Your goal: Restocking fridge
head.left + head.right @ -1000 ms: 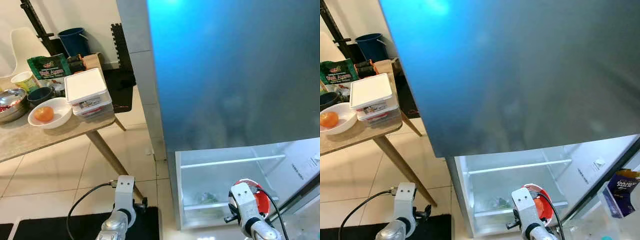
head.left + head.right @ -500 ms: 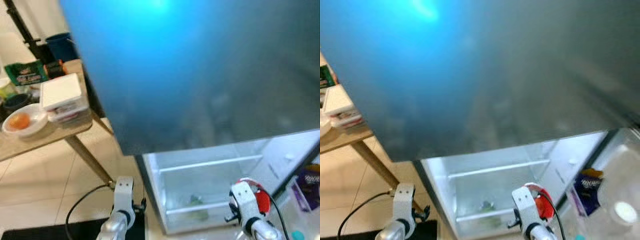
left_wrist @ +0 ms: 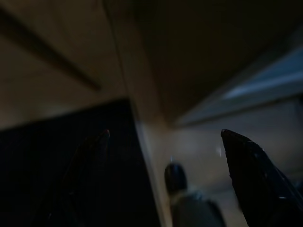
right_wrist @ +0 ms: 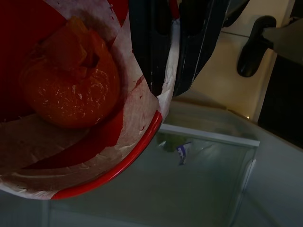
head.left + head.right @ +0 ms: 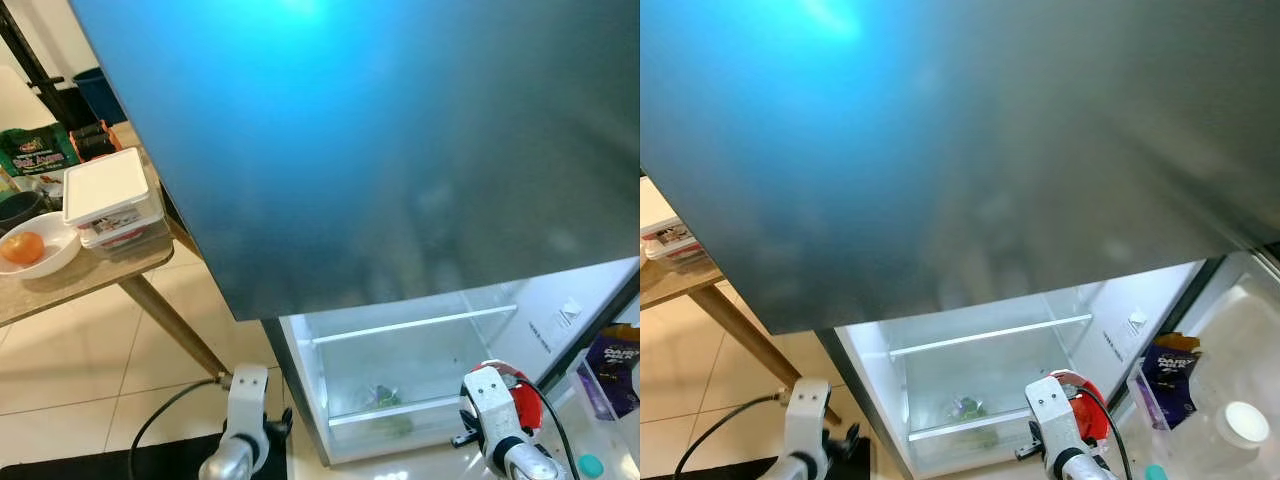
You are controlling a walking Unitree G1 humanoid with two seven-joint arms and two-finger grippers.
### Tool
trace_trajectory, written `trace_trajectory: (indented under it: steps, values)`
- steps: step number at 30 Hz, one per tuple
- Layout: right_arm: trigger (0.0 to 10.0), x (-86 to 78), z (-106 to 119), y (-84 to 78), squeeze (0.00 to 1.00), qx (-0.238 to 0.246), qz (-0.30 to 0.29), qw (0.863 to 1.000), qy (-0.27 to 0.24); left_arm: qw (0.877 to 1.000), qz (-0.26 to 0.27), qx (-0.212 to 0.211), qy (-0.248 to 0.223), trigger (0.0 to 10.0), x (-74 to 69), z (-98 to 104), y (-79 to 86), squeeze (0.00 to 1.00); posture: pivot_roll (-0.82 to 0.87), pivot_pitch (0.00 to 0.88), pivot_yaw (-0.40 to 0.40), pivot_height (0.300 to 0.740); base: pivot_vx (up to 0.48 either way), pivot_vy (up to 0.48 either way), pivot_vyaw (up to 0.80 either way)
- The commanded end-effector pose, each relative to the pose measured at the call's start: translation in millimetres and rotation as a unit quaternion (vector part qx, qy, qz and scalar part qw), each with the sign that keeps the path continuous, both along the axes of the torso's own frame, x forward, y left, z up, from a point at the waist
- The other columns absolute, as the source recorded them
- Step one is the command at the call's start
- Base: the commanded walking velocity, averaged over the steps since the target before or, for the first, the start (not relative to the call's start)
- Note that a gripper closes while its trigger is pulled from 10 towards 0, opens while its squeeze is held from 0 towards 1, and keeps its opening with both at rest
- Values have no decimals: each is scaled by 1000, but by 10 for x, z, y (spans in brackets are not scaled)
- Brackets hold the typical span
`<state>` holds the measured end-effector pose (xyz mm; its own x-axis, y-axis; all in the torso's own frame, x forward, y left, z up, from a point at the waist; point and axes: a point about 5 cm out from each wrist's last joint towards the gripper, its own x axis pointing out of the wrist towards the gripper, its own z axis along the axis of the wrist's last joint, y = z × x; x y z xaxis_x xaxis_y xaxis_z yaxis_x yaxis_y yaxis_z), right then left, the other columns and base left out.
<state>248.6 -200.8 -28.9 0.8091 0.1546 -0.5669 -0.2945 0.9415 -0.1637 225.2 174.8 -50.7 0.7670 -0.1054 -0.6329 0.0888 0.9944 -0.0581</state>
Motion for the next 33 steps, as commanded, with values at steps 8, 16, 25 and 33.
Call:
trace_trajectory:
  steps: [8, 16, 25, 33]
  values:
    - [10000, -39, -55, -13, 0, -21, -10, 1000, 19, 996, -50, 24, 74, 10000, -208, -157, 109, 0, -76, 113, 84, 740, 0, 0, 0]
    - [10000, -21, -42, -22, 0, -21, -18, 999, 16, 995, -49, 27, 85, 10000, -217, -191, 75, 0, -76, 112, 87, 740, 0, -171, 0]
    - [10000, -17, -35, -38, 0, -22, -20, 999, 15, 993, -37, 25, 107, 10000, -298, -246, 116, 0, -81, 111, 85, 740, 0, -373, 0]
    - [10000, -7, -24, -49, 0, -23, -21, 999, 12, 993, -30, 28, 115, 10000, -345, -269, 164, 0, -84, 112, 84, 740, 0, 0, 0]
